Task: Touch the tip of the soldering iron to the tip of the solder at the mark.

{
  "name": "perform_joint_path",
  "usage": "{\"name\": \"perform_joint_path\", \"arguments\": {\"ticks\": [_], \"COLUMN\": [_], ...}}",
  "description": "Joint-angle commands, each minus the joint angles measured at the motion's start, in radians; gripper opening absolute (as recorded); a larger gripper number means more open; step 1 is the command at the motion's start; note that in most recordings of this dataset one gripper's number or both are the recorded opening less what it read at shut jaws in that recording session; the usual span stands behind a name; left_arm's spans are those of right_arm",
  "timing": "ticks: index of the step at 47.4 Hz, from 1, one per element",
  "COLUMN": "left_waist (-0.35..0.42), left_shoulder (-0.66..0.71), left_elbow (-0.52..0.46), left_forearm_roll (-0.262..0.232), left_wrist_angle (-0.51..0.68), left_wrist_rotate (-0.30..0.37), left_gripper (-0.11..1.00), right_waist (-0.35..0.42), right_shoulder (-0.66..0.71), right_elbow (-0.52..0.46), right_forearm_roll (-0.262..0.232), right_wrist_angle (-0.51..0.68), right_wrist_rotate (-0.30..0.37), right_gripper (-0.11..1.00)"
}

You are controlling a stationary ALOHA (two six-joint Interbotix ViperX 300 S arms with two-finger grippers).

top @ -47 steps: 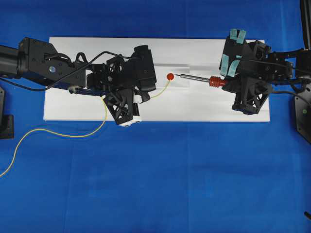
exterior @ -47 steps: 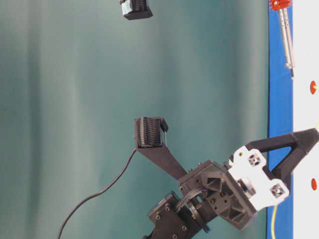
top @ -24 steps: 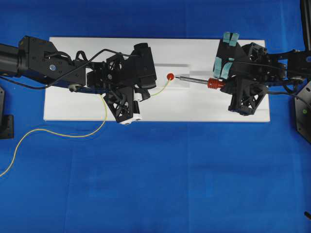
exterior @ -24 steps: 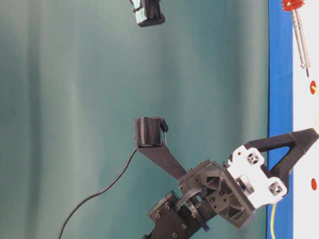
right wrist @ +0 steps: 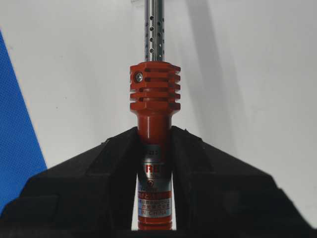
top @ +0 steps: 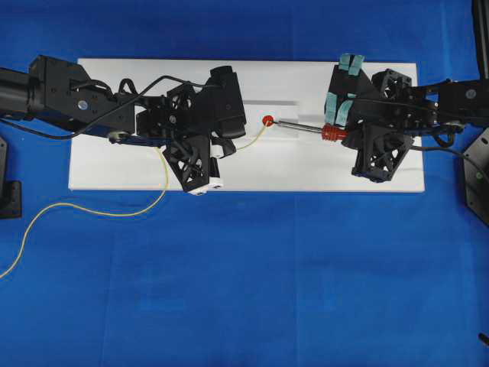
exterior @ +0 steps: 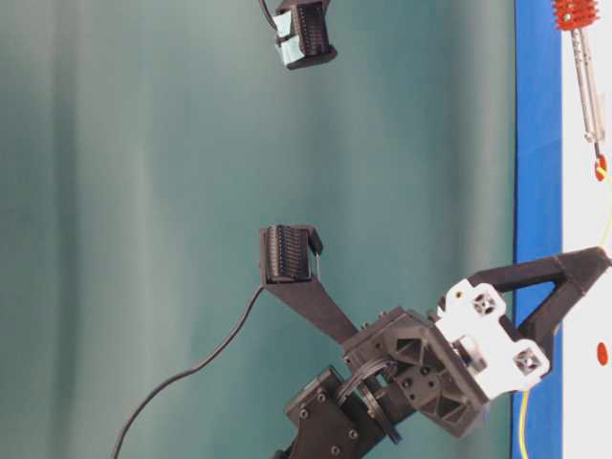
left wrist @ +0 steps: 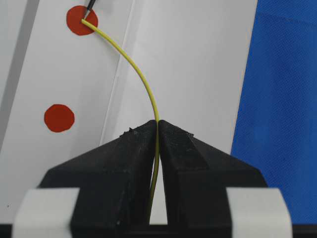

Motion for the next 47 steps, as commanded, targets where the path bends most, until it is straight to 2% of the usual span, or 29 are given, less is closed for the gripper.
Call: {"name": "perform_joint_path", "arguments": {"ticks": [1, 47], "left_waist": [0.003, 0.003], "left_shoulder": [-0.015, -0.014], "left_elbow": [-0.021, -0.021], "left_forearm_roll": [0.002, 0.002], "left_wrist_angle": [-0.003, 0.0], "left_wrist_rotate": [0.0, 0.002], "left_gripper": [0.03, 0.03], "right_waist": [0.002, 0.002], "right_shoulder": [-0.006, 0.003], "right_elbow": [-0.026, -0.037], "right_forearm_roll": [-0.002, -0.002], "right_wrist_angle": [-0.008, -0.005], "right_wrist_rotate": [0.002, 0.002], "right_gripper": [0.06, 0.06]}}
